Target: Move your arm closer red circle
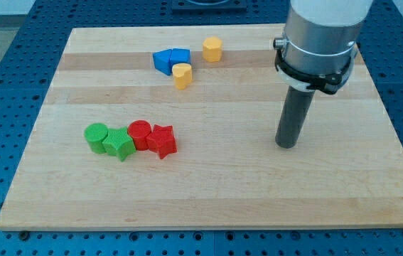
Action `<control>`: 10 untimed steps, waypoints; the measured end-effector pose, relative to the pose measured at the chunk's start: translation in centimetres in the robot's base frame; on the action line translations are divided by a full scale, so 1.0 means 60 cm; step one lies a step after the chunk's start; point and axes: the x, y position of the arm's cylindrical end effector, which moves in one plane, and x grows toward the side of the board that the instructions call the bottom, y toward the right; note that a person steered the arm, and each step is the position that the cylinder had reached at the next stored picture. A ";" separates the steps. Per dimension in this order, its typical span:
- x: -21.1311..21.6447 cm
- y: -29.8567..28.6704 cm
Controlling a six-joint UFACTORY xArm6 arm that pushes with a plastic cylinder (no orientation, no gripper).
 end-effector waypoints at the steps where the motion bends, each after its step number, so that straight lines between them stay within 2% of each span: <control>1: 0.000 0.000; 8: -0.030 -0.035; 9: -0.048 -0.054; 10: -0.077 -0.114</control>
